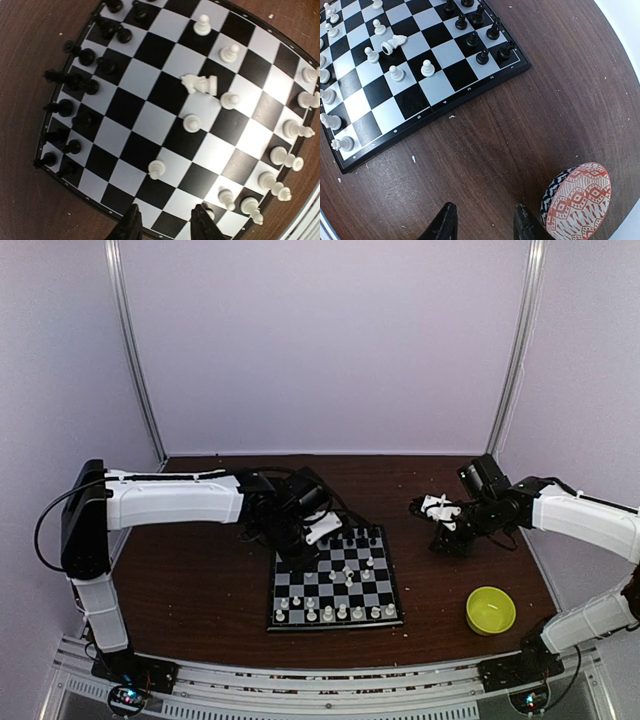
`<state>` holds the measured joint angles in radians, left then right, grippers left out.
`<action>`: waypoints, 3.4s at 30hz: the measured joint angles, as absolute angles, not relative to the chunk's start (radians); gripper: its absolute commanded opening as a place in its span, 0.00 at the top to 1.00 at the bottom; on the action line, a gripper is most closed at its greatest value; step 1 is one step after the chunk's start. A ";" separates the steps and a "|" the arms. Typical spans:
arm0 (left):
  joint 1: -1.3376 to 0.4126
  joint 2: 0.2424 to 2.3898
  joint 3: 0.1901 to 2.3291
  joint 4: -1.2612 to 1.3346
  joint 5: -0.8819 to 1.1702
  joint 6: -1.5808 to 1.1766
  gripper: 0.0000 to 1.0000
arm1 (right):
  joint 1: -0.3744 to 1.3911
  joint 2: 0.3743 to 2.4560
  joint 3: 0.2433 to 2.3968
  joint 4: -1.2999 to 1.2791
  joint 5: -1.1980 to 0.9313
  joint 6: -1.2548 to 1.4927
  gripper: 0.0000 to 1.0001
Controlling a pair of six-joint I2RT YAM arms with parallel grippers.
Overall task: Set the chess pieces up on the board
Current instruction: Pick up the pawn from the chessboard, then place the pawn on d2, then pick up the pawn from the chessboard.
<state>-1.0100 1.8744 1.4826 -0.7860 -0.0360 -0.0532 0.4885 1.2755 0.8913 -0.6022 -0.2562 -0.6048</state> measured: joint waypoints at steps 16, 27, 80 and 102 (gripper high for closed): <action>-0.968 1.995 1.519 -0.785 -0.054 -0.075 0.72 | 0.489 1.276 0.892 -0.603 -0.255 -0.606 0.62; -0.956 2.030 1.530 -0.780 -0.025 -0.073 0.83 | 0.489 1.284 0.892 -0.603 -0.250 -0.607 0.63; -1.068 2.043 1.530 -0.796 0.173 -0.028 0.81 | 0.493 1.285 0.893 -0.610 -0.245 -0.607 0.63; -0.959 1.607 1.649 -0.822 -0.202 0.028 0.28 | 0.555 1.332 1.107 -0.697 -0.393 -0.540 0.63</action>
